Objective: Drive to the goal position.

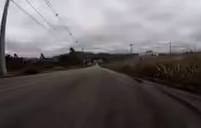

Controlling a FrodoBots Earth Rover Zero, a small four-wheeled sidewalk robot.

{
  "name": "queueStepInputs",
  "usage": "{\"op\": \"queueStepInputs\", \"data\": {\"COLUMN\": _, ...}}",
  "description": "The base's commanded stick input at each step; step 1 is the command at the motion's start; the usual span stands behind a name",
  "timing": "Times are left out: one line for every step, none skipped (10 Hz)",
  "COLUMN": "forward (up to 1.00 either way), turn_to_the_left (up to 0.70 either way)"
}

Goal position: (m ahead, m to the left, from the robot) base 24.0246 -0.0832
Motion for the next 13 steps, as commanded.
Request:
{"op": "queueStepInputs", "data": {"forward": 0.7, "turn_to_the_left": 0.0}}
{"op": "queueStepInputs", "data": {"forward": 0.7, "turn_to_the_left": 0.0}}
{"op": "queueStepInputs", "data": {"forward": 0.7, "turn_to_the_left": 0.0}}
{"op": "queueStepInputs", "data": {"forward": 0.7, "turn_to_the_left": 0.0}}
{"op": "queueStepInputs", "data": {"forward": 0.7, "turn_to_the_left": 0.0}}
{"op": "queueStepInputs", "data": {"forward": 0.7, "turn_to_the_left": 0.0}}
{"op": "queueStepInputs", "data": {"forward": 0.7, "turn_to_the_left": 0.0}}
{"op": "queueStepInputs", "data": {"forward": 0.7, "turn_to_the_left": 0.0}}
{"op": "queueStepInputs", "data": {"forward": 0.7, "turn_to_the_left": 0.0}}
{"op": "queueStepInputs", "data": {"forward": 0.7, "turn_to_the_left": 0.0}}
{"op": "queueStepInputs", "data": {"forward": 0.7, "turn_to_the_left": 0.0}}
{"op": "queueStepInputs", "data": {"forward": 0.7, "turn_to_the_left": 0.0}}
{"op": "queueStepInputs", "data": {"forward": 0.7, "turn_to_the_left": 0.0}}
